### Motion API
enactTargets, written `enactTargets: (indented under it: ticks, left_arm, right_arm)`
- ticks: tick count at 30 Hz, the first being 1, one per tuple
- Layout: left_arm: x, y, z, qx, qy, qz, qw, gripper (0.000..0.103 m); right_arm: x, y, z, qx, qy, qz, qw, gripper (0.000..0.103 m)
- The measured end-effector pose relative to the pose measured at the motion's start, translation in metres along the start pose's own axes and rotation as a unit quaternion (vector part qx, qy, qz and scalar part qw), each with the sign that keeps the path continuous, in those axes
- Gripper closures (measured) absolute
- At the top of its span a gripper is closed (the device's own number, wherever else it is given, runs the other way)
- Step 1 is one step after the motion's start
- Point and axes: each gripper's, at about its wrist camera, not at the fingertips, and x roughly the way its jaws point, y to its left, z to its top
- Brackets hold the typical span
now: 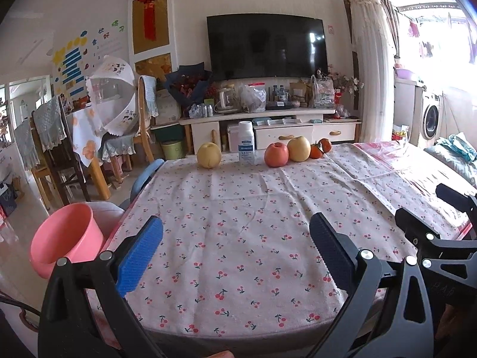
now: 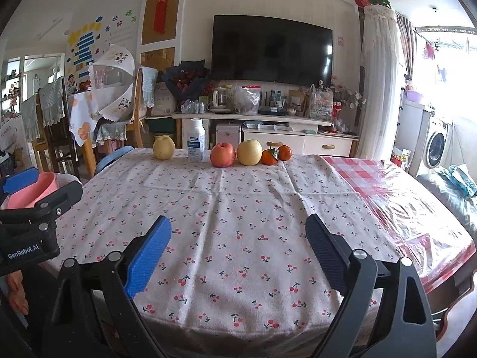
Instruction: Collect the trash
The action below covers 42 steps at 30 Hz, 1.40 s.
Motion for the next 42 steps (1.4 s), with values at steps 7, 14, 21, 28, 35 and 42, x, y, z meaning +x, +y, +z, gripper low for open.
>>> enactTargets:
  ticks: [7,14,21,28,35,42]
  left_arm:
    - [0.004,-0.004,-0.001,0.004,0.004,-0.002,1.0000,0.004]
    - [0.014,-0.010,-0.001,0.009,0.008,-0.002,0.9999,0.004]
    - [0.031,-0.017,-0.002,0.016,0.019,-0.001,0.9997,0.004]
    - [0.063,-0.021,0.000,0.019,0.036,0.007,0.9991,0.004]
    - [0.101,-0.030,0.004,0.021,0.059,0.005,0.9980,0.004]
    - [0.167,-0.039,0.002,0.005,0.137,0.018,0.9904,0.004]
  right_arm:
    - [0.002,0.001,-0.001,-0.004,-0.003,-0.002,1.000,0.010]
    - [0.008,-0.004,-0.001,0.006,0.003,0.001,1.000,0.009]
    - [0.027,-0.014,-0.002,0.016,0.013,-0.001,1.000,0.008]
    - [0.052,-0.014,0.001,0.010,0.017,-0.004,1.000,0.008]
    - [0.087,-0.017,0.007,0.018,0.039,0.004,0.999,0.008]
    - [0.162,-0.037,0.015,0.054,0.121,-0.006,0.991,0.008]
